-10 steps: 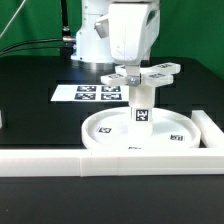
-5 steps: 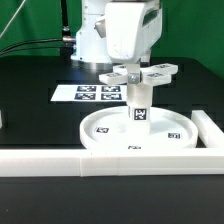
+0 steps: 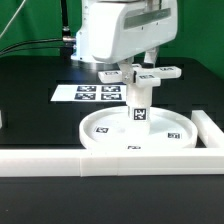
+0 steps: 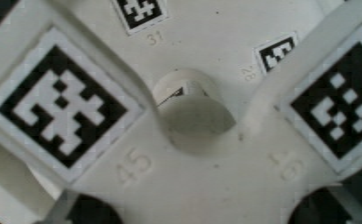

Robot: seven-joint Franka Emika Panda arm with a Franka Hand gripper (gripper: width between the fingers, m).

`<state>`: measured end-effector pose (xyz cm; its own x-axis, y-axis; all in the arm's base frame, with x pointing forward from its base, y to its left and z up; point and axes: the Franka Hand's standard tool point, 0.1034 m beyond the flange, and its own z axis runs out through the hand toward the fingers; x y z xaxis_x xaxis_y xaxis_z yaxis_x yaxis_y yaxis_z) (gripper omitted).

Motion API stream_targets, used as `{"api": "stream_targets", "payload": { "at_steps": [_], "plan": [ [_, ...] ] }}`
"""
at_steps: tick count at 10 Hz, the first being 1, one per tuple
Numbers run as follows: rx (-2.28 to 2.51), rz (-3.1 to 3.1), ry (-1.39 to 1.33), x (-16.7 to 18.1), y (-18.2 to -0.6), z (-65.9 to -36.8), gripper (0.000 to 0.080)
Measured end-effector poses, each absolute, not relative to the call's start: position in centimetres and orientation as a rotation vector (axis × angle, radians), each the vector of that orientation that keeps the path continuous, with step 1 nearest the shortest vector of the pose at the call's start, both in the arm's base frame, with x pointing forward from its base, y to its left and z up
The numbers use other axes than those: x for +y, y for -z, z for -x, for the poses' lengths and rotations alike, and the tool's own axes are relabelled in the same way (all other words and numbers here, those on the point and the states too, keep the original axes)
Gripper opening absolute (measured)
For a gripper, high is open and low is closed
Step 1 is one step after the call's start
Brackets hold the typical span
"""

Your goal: Assemble round table

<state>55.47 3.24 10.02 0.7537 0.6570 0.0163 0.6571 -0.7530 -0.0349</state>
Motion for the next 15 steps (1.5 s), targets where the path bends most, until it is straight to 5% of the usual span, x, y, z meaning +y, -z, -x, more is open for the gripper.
{"api": "stream_targets", "payload": {
  "at_steps": [15],
  "plan": [
    [0.980, 2.862, 0.014, 3.97, -9.77, -55.58, 0.0445]
  ]
}}
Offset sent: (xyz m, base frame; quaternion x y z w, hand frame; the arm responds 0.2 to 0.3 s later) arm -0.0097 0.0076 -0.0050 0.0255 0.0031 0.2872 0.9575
